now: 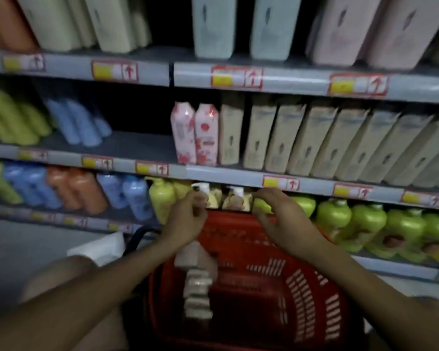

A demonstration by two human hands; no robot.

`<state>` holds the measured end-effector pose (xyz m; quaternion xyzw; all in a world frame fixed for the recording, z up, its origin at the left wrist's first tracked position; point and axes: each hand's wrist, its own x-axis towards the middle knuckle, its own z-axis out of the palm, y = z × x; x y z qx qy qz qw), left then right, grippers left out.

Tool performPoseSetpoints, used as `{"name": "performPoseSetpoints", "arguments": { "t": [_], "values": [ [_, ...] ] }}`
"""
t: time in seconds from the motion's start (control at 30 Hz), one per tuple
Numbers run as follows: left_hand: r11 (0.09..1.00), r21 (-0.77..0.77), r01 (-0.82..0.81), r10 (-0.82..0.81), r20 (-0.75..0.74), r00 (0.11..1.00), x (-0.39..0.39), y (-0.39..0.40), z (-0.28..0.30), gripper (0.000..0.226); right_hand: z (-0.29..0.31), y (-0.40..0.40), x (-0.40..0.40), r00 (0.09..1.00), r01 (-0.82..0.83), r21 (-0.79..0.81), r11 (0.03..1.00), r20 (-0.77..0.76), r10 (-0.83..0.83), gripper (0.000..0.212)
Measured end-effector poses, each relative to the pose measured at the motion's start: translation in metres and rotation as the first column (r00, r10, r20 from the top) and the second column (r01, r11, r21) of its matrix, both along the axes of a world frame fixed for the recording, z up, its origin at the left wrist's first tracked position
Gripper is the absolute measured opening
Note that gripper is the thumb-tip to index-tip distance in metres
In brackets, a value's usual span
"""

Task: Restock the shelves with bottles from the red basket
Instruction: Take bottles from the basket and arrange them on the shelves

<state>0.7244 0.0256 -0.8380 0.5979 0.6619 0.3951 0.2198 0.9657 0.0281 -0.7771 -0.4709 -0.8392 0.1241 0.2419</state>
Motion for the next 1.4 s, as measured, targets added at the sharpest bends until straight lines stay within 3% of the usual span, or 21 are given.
{"name": "performPoseSetpoints", "arguments": {
  "t": [0.1, 0.17, 0.23, 0.3, 0.33, 0.4, 0.47, 0.53, 0.83, 0.93, 1.0, 1.07, 1.13, 1.27, 1.33, 1.4],
  "values": [
    [0.967, -0.254, -0.019, -0.002, -0.083, 0.997, -0.02, -0.044, -0.072, 0.032, -0.078, -0.014, -0.007, 0.986, -0.076, -0.227, 0.971, 0.13, 0.108, 0.036],
    [0.964, -0.264, 0.034, -0.101, -0.244, 0.964, -0.018, -0.049, -0.078, 0.042, -0.118, -0.018, -0.01, 0.976, -0.075, -0.356, 0.932, 0.167, 0.143, 0.037],
    [0.956, -0.279, 0.093, -0.219, -0.466, 0.857, -0.018, -0.042, -0.068, 0.054, -0.143, -0.019, -0.017, 0.956, -0.071, -0.453, 0.888, 0.223, 0.19, 0.044],
    [0.902, -0.416, 0.113, -0.361, -0.586, 0.725, -0.023, -0.033, -0.064, 0.077, -0.157, -0.017, -0.026, 0.937, -0.091, -0.488, 0.868, 0.253, 0.24, 0.049],
    [0.861, -0.497, 0.107, -0.427, -0.592, 0.683, -0.026, -0.028, -0.065, 0.082, -0.16, -0.017, -0.029, 0.936, -0.096, -0.496, 0.863, 0.25, 0.248, 0.05],
    [0.82, -0.56, 0.117, -0.476, -0.554, 0.683, -0.029, -0.019, -0.068, 0.06, -0.165, -0.017, -0.034, 0.942, -0.09, -0.507, 0.857, 0.235, 0.238, 0.051],
    [0.847, -0.506, 0.16, -0.453, -0.532, 0.715, -0.03, -0.009, -0.072, 0.032, -0.17, -0.018, -0.036, 0.933, -0.086, -0.522, 0.849, 0.258, 0.253, 0.053],
    [0.866, -0.464, 0.187, -0.418, -0.466, 0.78, -0.027, -0.004, -0.075, 0.019, -0.174, -0.019, -0.037, 0.924, -0.094, -0.543, 0.834, 0.263, 0.276, 0.057],
    [0.889, -0.39, 0.241, -0.393, -0.378, 0.838, -0.009, 0.0, -0.071, 0.016, -0.182, -0.002, -0.025, 0.999, -0.015, -0.65, 0.759, 0.024, 0.04, 0.096],
    [0.929, -0.284, 0.238, -0.338, -0.385, 0.859, 0.0, 0.001, -0.044, 0.021, -0.185, 0.002, -0.025, 1.0, -0.009, -0.642, 0.767, 0.001, 0.013, 0.107],
    [0.954, -0.191, 0.233, -0.287, -0.341, 0.895, 0.005, 0.002, -0.02, 0.017, -0.188, 0.005, -0.029, 0.998, -0.037, -0.641, 0.766, -0.059, -0.001, 0.117],
    [0.97, -0.09, 0.226, -0.242, -0.251, 0.937, 0.012, -0.002, 0.001, 0.013, -0.187, 0.009, -0.033, 0.974, -0.102, -0.637, 0.764, -0.218, -0.052, 0.12],
    [0.975, 0.016, 0.223, -0.219, -0.126, 0.968, 0.02, -0.005, 0.01, 0.013, -0.183, 0.016, -0.032, 0.912, -0.11, -0.618, 0.778, -0.375, -0.169, 0.105],
    [0.987, 0.073, 0.14, -0.149, 0.134, 0.98, 0.026, 0.008, 0.0, 0.007, -0.17, 0.028, -0.025, 0.849, -0.021, -0.57, 0.822, -0.443, -0.286, 0.078],
    [0.996, 0.055, 0.072, -0.088, 0.413, 0.906, 0.022, 0.019, -0.003, 0.008, -0.165, 0.03, -0.016, 0.776, -0.056, -0.664, 0.746, -0.499, -0.386, 0.079],
    [0.999, -0.012, 0.038, -0.027, 0.518, 0.855, 0.017, 0.021, -0.008, 0.007, -0.151, 0.029, -0.009, 0.678, -0.202, -0.769, 0.606, -0.557, -0.48, 0.073]
  ]
}}
